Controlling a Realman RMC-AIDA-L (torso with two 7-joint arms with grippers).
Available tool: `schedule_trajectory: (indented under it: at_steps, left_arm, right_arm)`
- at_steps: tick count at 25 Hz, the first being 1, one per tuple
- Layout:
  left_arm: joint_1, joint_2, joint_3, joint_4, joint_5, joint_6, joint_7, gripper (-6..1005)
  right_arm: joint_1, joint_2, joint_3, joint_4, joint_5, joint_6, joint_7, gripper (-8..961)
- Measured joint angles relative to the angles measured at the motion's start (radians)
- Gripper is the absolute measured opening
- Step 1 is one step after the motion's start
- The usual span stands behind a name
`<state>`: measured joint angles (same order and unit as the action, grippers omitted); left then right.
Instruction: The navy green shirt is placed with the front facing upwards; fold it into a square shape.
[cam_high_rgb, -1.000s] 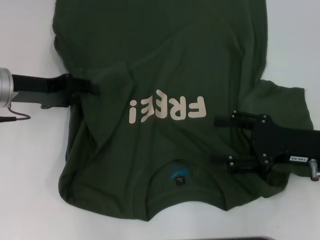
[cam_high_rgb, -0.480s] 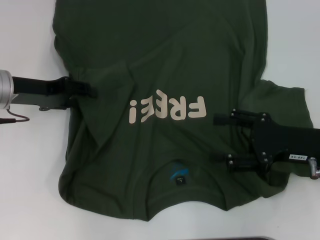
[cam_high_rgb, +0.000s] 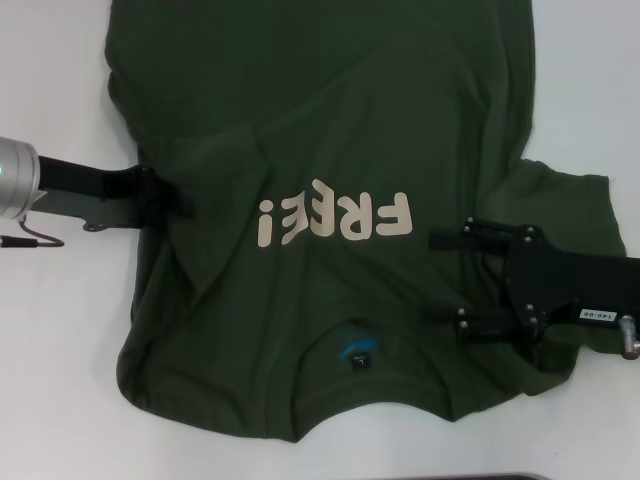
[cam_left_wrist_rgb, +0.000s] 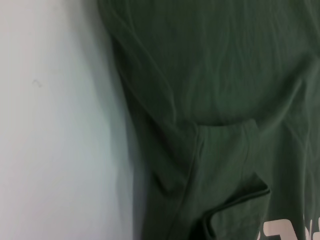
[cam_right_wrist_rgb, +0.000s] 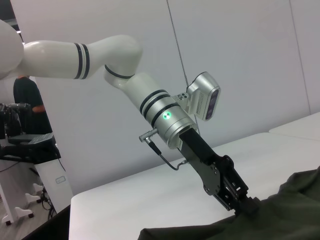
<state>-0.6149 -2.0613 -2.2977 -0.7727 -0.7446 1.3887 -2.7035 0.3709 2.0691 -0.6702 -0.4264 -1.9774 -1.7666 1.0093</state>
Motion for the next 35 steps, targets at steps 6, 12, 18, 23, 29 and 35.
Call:
schedule_trajectory:
  at_steps: [6,12,18,23,29,35]
  left_arm:
    - [0.002,-0.001,-0.009,-0.005,0.001,0.000,-0.002,238]
    - [0.003,-0.003,-0.004,-0.003,0.001,0.002,-0.006,61]
    - [0.004,-0.002,-0.010,-0.005,-0.005,0.050,0.001,1]
    - [0.012,0.000,-0.028,-0.024,-0.013,0.126,0.011,4]
    - [0.019,-0.011,-0.088,-0.027,-0.084,0.187,0.042,8]
    - [0.019,-0.049,-0.083,-0.025,-0.089,0.187,0.041,12]
  right_arm:
    - [-0.001,0.000,0.000,0.000,0.000,0.001,0.000,884]
    - [-0.001,0.000,0.000,0.000,0.000,0.001,0.000,882]
    - [-0.001,0.000,0.002,0.000,0.000,0.002,-0.001,883]
    - [0.002,0.002,0.005,0.000,0.000,0.003,-0.004,883]
    - [0.009,0.004,0.005,0.000,0.000,0.006,-0.007,883]
    - [0.009,0.005,0.005,0.000,0.000,0.013,-0.008,882]
